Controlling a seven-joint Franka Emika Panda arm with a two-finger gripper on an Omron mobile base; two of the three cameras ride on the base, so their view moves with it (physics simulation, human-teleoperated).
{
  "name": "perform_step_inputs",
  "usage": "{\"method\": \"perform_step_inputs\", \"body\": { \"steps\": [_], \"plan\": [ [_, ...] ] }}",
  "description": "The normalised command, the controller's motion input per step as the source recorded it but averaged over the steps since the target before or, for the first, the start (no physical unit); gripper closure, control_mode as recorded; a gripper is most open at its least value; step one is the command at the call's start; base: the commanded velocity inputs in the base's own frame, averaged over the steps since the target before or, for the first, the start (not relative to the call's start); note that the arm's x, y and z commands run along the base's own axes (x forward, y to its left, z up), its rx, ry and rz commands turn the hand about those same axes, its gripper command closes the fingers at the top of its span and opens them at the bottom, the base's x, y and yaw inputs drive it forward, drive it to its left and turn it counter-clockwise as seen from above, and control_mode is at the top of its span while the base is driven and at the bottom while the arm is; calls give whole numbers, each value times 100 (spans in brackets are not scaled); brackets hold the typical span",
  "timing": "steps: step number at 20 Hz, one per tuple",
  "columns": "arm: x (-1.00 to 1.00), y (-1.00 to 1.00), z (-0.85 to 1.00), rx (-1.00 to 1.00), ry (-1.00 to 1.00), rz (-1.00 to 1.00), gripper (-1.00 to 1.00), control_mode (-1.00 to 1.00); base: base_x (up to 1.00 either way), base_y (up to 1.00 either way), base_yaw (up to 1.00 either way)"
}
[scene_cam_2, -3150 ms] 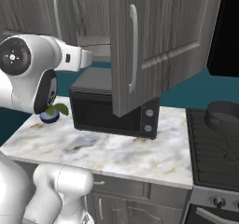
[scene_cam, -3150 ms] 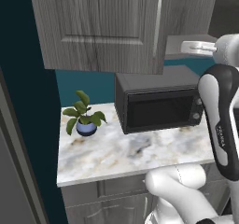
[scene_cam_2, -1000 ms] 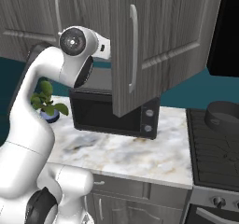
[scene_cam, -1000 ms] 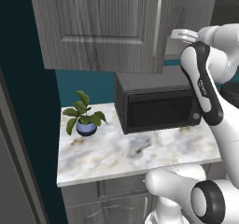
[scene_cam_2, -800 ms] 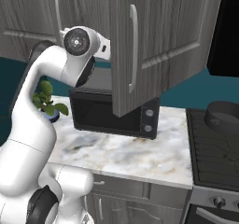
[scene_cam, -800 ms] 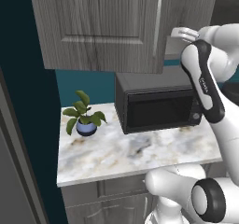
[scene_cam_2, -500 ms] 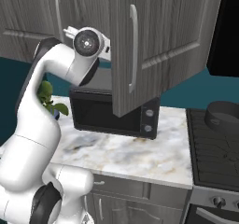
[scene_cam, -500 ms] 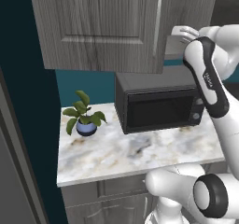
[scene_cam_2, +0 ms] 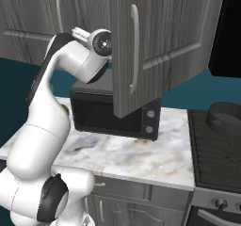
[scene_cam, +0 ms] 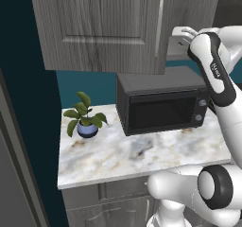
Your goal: Open the cabinet and move the ladle to the pot. Then close the cabinet.
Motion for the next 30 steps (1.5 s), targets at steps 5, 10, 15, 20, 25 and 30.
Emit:
{"method": "perform_step_inputs", "body": {
  "steps": [5, 10, 15, 20, 25, 30],
  "plan": [
    [28, 0, 0, 3, 7, 9, 100, -100, 0, 0, 0],
    [18, 0, 0, 2, 8, 10, 100, -100, 0, 0, 0],
    [4, 10, -9, 3, 3, 12, 100, -100, 0, 0, 0],
    [0, 16, -7, 10, 0, 14, 100, -100, 0, 0, 0],
    [2, 29, -20, 9, -4, 11, 100, -100, 0, 0, 0],
    [6, 26, -7, 8, -1, 10, 100, -100, 0, 0, 0]
  ]
}}
